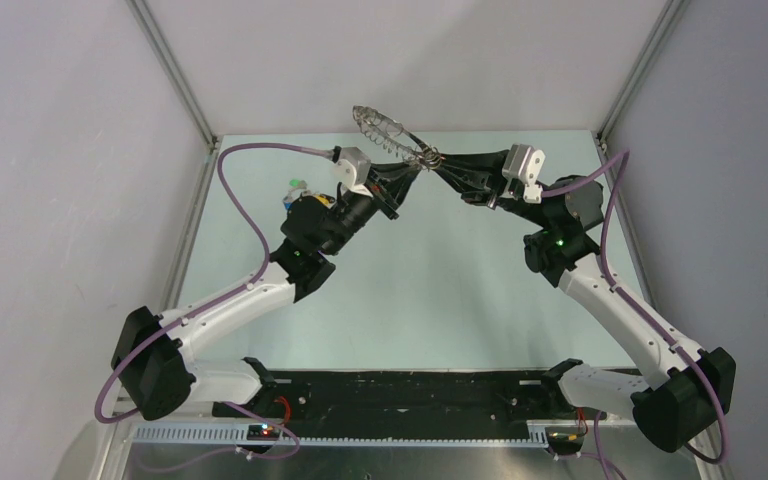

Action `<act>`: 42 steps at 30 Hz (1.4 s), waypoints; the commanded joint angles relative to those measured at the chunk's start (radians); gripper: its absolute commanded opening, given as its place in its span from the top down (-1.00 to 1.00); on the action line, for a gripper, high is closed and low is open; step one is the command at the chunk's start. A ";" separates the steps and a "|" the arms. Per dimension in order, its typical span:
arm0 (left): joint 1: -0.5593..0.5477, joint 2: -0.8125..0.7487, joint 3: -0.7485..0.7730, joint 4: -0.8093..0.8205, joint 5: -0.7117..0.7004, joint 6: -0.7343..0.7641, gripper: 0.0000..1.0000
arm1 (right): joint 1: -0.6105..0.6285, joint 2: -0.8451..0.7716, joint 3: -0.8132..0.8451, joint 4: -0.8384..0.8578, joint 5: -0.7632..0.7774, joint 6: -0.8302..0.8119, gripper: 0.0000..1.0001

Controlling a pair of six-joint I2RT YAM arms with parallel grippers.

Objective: Remove the keys from the keyring

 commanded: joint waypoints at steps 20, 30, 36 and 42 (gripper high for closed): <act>0.006 -0.008 -0.006 0.050 0.006 0.045 0.62 | 0.004 -0.019 0.054 0.057 0.019 0.014 1.00; 0.006 -0.008 -0.026 0.050 -0.013 0.041 0.25 | 0.004 -0.020 0.058 0.061 0.026 0.016 1.00; 0.006 -0.012 -0.043 0.050 -0.025 0.039 0.26 | 0.005 -0.020 0.059 0.054 0.028 0.015 1.00; 0.006 -0.014 -0.049 0.050 -0.032 0.037 0.47 | 0.005 -0.019 0.058 0.046 0.025 0.014 1.00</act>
